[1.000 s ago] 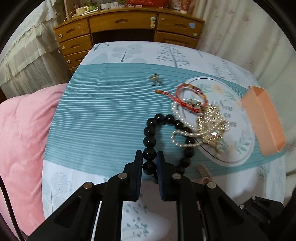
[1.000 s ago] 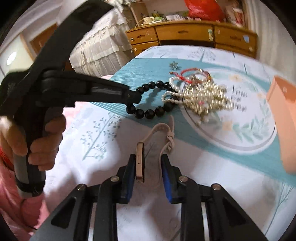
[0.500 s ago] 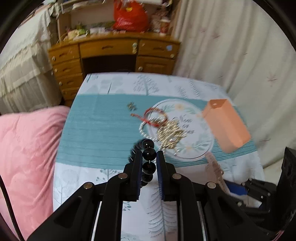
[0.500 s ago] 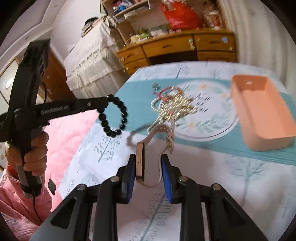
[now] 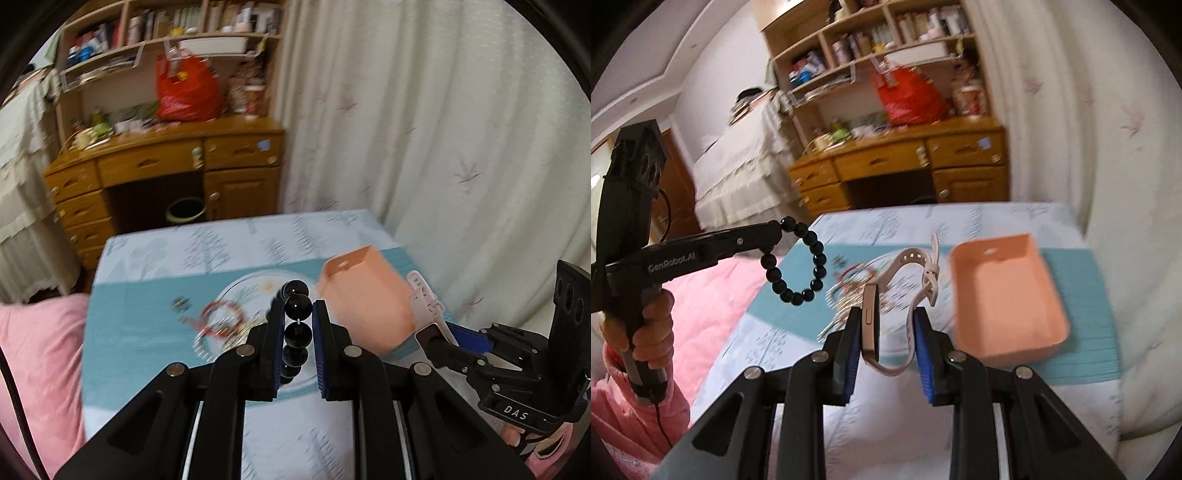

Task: Organize jewelry
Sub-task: 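Carry bracelet and watch into the peach tray and open both tools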

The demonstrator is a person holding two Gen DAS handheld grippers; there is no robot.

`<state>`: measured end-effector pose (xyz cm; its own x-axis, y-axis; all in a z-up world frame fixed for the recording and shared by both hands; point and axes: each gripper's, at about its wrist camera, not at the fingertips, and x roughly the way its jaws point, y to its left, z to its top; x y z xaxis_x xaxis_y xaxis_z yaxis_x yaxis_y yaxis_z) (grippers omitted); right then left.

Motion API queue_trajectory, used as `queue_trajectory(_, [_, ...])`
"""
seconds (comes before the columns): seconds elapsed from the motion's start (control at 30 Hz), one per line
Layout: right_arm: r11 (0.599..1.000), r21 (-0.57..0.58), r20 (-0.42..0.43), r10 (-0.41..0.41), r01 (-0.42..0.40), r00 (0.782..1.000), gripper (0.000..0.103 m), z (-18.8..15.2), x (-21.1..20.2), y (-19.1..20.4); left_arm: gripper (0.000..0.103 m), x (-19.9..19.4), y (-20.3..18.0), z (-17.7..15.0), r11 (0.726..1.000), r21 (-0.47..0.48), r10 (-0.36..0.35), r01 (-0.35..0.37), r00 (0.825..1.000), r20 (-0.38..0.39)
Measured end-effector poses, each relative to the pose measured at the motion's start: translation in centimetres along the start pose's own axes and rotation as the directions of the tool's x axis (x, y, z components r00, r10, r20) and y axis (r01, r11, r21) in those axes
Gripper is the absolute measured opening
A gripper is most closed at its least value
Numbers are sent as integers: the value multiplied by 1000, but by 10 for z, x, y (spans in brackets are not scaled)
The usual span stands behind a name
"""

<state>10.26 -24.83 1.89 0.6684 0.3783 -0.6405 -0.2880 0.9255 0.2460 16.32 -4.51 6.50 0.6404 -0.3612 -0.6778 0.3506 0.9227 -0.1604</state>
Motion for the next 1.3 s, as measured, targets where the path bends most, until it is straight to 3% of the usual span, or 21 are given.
queue_trajectory(0.23, [994,32,29,-104,103,994,30,7,1,-39,13,45,-34,30,993,40,-111,111,994,2])
queue_trajectory(0.33, [989,30,36,-143,142,989,33,8,9,-53,13,77,-49,36,976,24,-213,214,976,-49])
queue_trajectory(0.53, [985,40,0,-167,167,986,34,1,33,-81,13,137,-75,26,953,3,-300,304,943,-145])
queue_trajectory(0.67, [982,76,-31,-170,172,985,36,-6,51,-97,17,171,-85,18,961,0,-267,276,931,-247])
queue_trajectory(0.7, [982,97,-45,-161,165,986,42,-8,57,-103,29,173,-86,18,966,-10,-253,259,930,-266])
queue_trajectory(0.73, [980,112,-58,-157,163,986,51,-9,61,-106,35,175,-86,17,970,-13,-238,244,931,-275])
queue_trajectory(0.77, [977,139,-88,-148,159,985,53,-10,67,-112,41,177,-86,13,974,-5,-219,226,936,-277])
queue_trajectory(0.83, [969,198,-125,-123,146,985,53,-14,71,-118,43,172,-86,13,980,28,-185,199,948,-258])
queue_trajectory(0.9, [964,239,-132,-89,119,987,53,-17,70,-119,64,163,-84,15,982,36,-174,187,956,-235])
queue_trajectory(0.93, [961,255,-129,-74,105,989,53,-18,67,-118,68,160,-80,16,982,32,-173,185,959,-224])
queue_trajectory(1.17, [967,221,-98,-108,127,989,55,-11,50,-92,72,123,-56,20,995,11,-92,96,976,-197])
queue_trajectory(1.3, [978,182,-67,-96,107,993,67,-1,42,-70,81,96,-42,19,1000,16,-24,27,986,-168])
